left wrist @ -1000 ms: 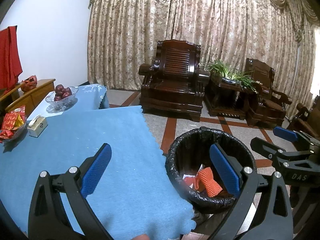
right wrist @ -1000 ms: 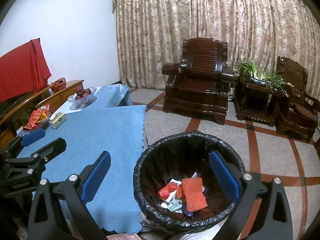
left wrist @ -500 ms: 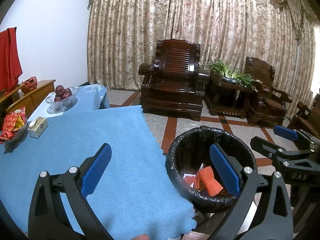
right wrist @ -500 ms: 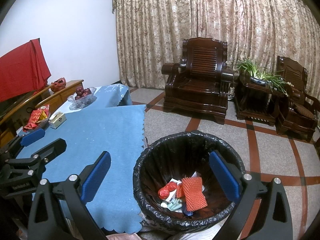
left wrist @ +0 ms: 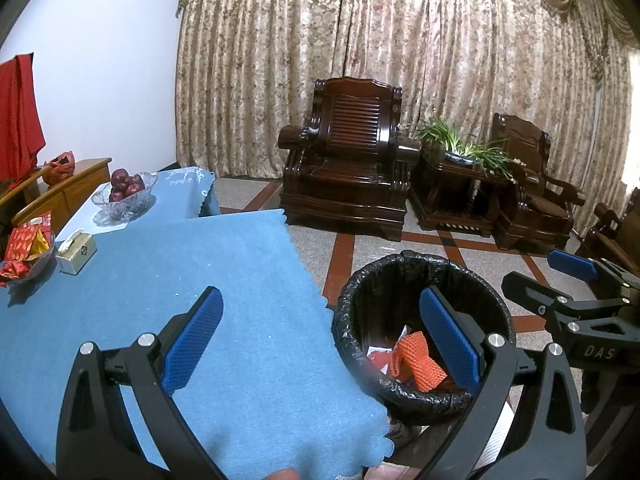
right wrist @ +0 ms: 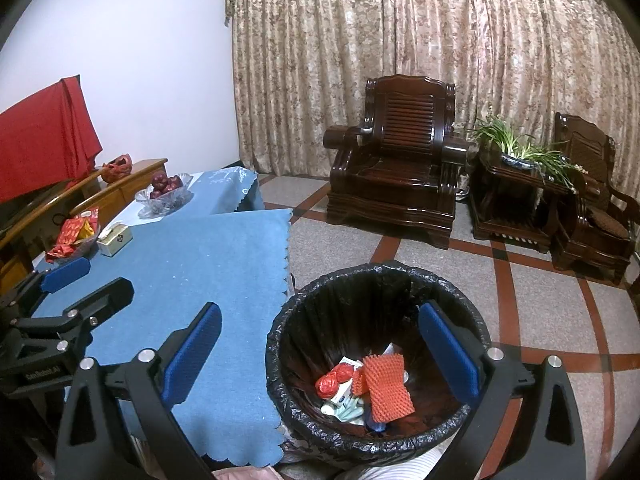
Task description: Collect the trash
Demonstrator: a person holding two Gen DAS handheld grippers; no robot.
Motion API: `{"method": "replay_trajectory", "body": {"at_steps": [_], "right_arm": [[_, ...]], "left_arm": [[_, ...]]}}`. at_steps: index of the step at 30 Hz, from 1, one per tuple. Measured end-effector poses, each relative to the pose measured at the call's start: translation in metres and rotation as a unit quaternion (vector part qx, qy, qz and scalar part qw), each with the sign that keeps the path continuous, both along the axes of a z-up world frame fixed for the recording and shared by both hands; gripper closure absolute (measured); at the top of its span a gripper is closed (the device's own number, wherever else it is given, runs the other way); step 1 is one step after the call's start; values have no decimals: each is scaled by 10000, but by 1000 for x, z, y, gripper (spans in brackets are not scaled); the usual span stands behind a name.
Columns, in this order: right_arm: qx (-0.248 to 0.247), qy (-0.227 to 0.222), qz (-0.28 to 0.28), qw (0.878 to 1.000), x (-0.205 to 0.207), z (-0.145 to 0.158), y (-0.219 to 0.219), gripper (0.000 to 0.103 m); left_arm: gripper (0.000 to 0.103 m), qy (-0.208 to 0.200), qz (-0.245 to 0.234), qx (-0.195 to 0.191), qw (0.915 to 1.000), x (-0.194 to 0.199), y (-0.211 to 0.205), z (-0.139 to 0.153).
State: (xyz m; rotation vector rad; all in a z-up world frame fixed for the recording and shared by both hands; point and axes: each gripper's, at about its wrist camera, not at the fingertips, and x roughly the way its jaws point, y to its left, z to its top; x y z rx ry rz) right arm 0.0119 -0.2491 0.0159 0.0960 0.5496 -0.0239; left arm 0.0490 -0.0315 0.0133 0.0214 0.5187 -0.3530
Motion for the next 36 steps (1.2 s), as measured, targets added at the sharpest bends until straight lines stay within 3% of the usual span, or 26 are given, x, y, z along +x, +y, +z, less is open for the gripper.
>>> {"method": "replay_trajectory", "body": {"at_steps": [36], "right_arm": [[-10,8,1,10000,1,-1,3,6]], "left_arm": [[7,48,-10,-6,10000,-2,1,2]]}}
